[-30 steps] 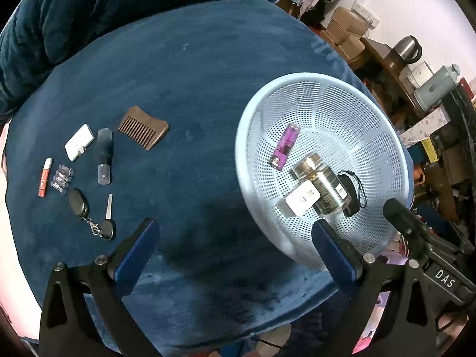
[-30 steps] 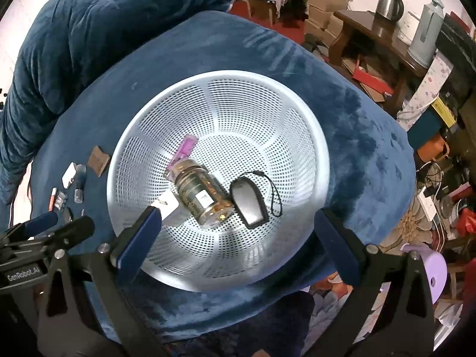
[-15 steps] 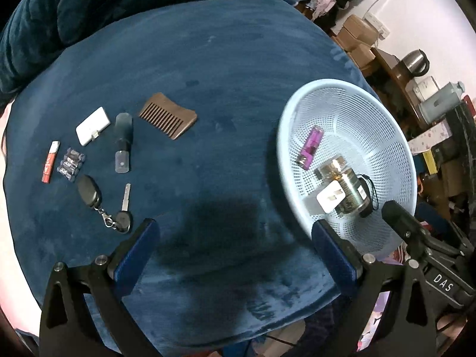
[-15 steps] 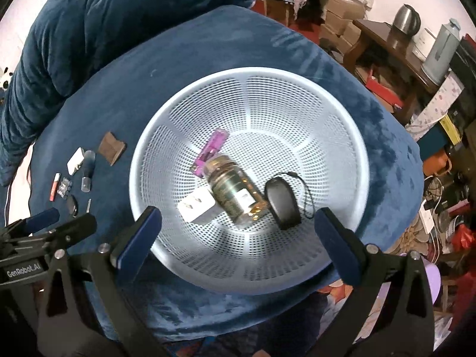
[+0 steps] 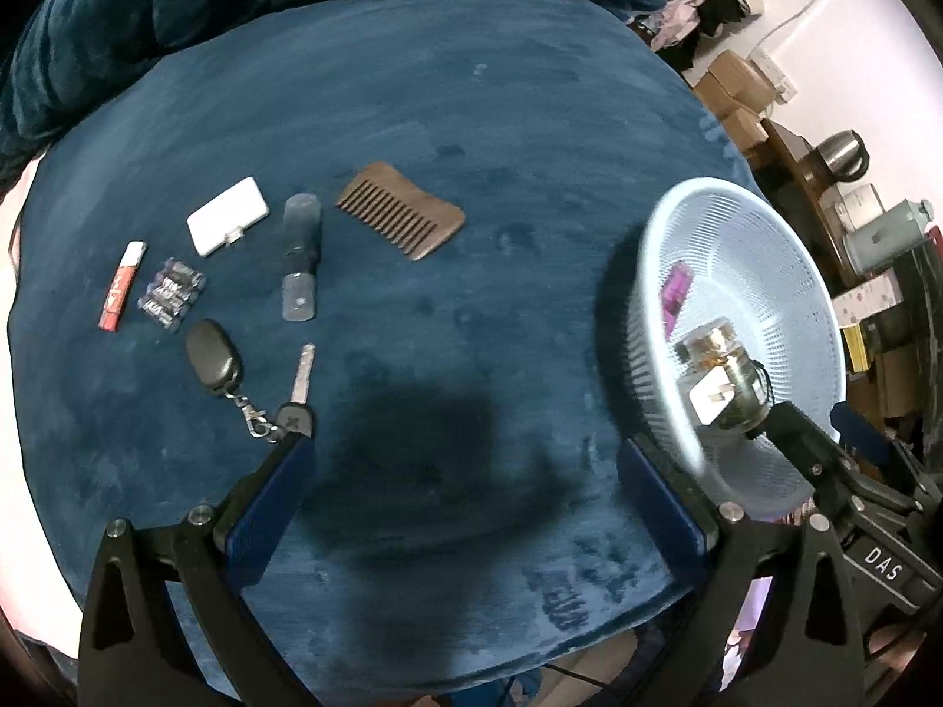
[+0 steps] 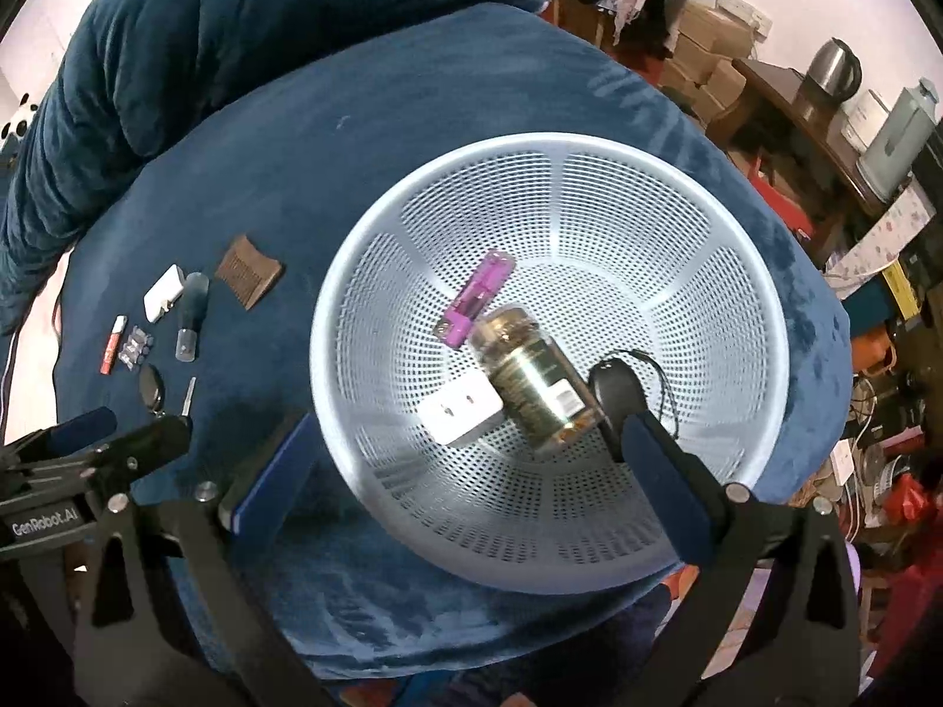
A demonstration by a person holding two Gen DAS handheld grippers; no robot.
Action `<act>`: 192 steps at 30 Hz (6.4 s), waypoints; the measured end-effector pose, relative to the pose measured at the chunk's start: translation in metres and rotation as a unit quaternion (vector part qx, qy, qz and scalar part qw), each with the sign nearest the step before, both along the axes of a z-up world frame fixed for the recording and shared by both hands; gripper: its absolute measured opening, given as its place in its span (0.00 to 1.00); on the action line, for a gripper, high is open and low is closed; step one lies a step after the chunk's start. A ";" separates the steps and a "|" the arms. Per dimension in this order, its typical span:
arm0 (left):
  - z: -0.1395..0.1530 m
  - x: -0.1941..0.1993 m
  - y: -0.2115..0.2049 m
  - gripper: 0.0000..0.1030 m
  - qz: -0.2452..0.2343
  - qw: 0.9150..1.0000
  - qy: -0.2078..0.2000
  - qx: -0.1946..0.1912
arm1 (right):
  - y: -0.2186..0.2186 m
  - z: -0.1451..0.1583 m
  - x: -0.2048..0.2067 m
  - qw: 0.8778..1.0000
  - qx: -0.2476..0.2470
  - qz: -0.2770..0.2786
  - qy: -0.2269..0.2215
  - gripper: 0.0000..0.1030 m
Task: Organize rigid objects
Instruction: 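Withdraw both tools from the basket and move over the table items, then grasp the red lighter with the left tool while the right tool grasps the brown comb, then lift and carry the red lighter and brown comb over the basket with both tools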
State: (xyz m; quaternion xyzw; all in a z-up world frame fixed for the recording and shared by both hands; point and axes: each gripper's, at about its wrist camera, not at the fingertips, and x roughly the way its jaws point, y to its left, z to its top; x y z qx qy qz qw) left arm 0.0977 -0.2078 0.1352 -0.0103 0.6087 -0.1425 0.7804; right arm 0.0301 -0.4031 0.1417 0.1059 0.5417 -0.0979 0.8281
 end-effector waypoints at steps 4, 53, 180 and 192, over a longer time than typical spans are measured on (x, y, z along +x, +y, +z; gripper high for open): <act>-0.004 0.004 0.018 0.99 0.015 1.000 0.003 -0.001 | 0.011 0.000 0.007 1.000 -0.004 0.009 -0.001 1.00; -0.085 0.101 0.236 0.99 0.158 0.987 0.020 0.012 | 0.160 -0.095 0.191 0.981 -0.008 0.190 0.049 1.00; -0.006 -0.080 0.149 0.22 0.090 0.994 -0.019 0.055 | 0.127 -0.025 -0.038 0.984 0.094 0.149 -0.019 0.49; -0.002 -0.077 0.125 0.22 0.068 0.996 -0.024 0.056 | 0.104 -0.018 -0.042 0.987 0.092 0.129 -0.027 0.49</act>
